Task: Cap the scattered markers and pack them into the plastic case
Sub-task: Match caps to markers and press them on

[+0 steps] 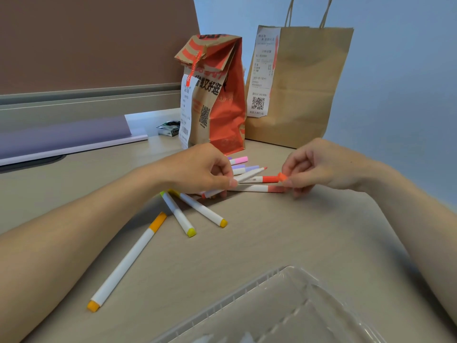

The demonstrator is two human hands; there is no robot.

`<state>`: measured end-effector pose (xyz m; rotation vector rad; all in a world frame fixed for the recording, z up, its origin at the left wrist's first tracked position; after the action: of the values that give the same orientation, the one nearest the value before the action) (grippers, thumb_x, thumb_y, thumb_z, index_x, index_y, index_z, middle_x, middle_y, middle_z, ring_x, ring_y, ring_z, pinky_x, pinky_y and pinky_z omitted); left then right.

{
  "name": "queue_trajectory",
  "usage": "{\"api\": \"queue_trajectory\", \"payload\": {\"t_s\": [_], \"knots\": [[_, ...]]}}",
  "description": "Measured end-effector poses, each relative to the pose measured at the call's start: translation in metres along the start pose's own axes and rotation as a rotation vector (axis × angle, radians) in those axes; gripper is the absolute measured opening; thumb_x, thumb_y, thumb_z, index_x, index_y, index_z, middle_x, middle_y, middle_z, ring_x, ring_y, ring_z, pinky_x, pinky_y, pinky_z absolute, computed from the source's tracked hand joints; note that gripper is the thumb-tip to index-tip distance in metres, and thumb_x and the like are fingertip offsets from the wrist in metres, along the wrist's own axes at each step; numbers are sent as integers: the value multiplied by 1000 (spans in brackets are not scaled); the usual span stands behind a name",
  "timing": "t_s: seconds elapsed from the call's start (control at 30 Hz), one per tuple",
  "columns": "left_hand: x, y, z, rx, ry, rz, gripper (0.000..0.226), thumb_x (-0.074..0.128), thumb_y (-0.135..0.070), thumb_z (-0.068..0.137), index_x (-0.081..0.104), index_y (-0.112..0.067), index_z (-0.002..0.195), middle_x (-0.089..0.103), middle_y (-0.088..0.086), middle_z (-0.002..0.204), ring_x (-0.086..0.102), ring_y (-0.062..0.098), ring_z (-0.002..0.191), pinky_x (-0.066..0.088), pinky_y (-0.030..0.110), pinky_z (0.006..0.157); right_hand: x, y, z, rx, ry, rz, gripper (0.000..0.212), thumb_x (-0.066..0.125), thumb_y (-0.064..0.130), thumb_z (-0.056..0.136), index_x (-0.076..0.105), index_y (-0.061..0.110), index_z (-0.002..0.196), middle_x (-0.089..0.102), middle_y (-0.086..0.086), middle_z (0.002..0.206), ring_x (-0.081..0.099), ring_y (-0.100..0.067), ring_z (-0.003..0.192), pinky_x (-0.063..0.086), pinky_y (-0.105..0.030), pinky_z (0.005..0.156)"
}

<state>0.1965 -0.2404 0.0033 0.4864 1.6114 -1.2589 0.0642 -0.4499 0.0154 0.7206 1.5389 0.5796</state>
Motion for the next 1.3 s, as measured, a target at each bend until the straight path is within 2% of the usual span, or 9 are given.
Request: {"api": "queue_trajectory", "payload": {"t_s": [0.1, 0.2, 0.3, 0.5, 0.7, 0.87, 1.03, 1.17, 1.3], "knots": [[0, 1, -1, 2, 4, -48, 20, 66, -33, 92, 70, -16, 83, 74, 6, 70, 61, 17, 57, 49, 22, 59, -2, -6, 3, -28, -94, 103, 15, 75, 1, 82, 73, 2, 96, 76, -18, 86, 72, -22, 75, 60, -29, 75], [-1, 0, -1, 3, -17, -74, 18, 69, -31, 90, 70, -15, 82, 73, 6, 70, 63, 21, 58, 47, 18, 55, -5, -9, 5, -64, -180, 139, 19, 78, -4, 75, 76, 4, 91, 76, -15, 87, 72, -22, 80, 59, -28, 82], [-1, -2, -1, 4, -31, -80, 18, 71, -28, 89, 70, -12, 82, 74, 7, 72, 61, 15, 54, 44, 12, 50, -6, -11, 6, -84, -207, 132, 20, 79, -5, 74, 77, 6, 90, 77, -10, 87, 72, -18, 79, 58, -26, 84], [0, -4, -2, 11, -39, -90, 18, 72, -28, 88, 70, -12, 82, 73, 6, 70, 60, 10, 52, 44, 12, 51, -5, -9, 7, -95, -217, 148, 18, 79, -3, 75, 78, 10, 87, 77, -7, 86, 72, -14, 78, 55, -17, 75], [1, -6, -3, 8, -11, -149, 19, 72, -27, 88, 70, -9, 83, 72, 15, 71, 56, 14, 52, 43, 13, 49, -2, -6, 7, -127, -195, 138, 17, 78, -2, 76, 78, 8, 90, 77, -7, 87, 71, -13, 81, 56, -19, 79], [2, -7, -3, 25, -28, -168, 16, 75, -29, 86, 73, -14, 82, 73, 6, 71, 58, 11, 54, 46, 17, 53, 2, -4, 7, -138, -173, 89, 14, 78, 5, 77, 80, 13, 89, 77, -1, 86, 70, -13, 85, 53, -19, 77], [3, -8, -2, 52, -53, -204, 11, 76, -25, 84, 73, -16, 81, 73, 3, 68, 63, 11, 56, 48, 18, 58, 4, -2, 6, -154, -166, 163, 11, 78, 6, 76, 78, 11, 86, 75, -12, 78, 70, -17, 72, 56, -21, 69], [5, -8, -1, 68, -82, -195, 11, 78, -19, 83, 73, -10, 83, 73, 4, 67, 69, 16, 56, 50, 16, 59, 9, 1, 6, -167, -138, 177, 18, 78, 18, 67, 78, 9, 83, 75, -8, 70, 70, -15, 67, 58, -22, 70], [6, -8, -1, 76, -109, -173, 9, 78, -16, 83, 73, -9, 82, 73, 3, 65, 68, 15, 54, 50, 17, 57, 10, 0, 8, -178, -161, 162, 10, 78, 8, 71, 77, 6, 81, 74, -12, 71, 71, -17, 65, 60, -27, 71]]}}
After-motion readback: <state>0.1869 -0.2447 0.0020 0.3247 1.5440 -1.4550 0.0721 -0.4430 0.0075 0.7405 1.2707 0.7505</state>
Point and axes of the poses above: each hand's wrist, its own z-axis towards the middle knuckle, its own x-axis out of the palm, y = z × x, the point moved 2 cm from there along z, towards the middle knuckle
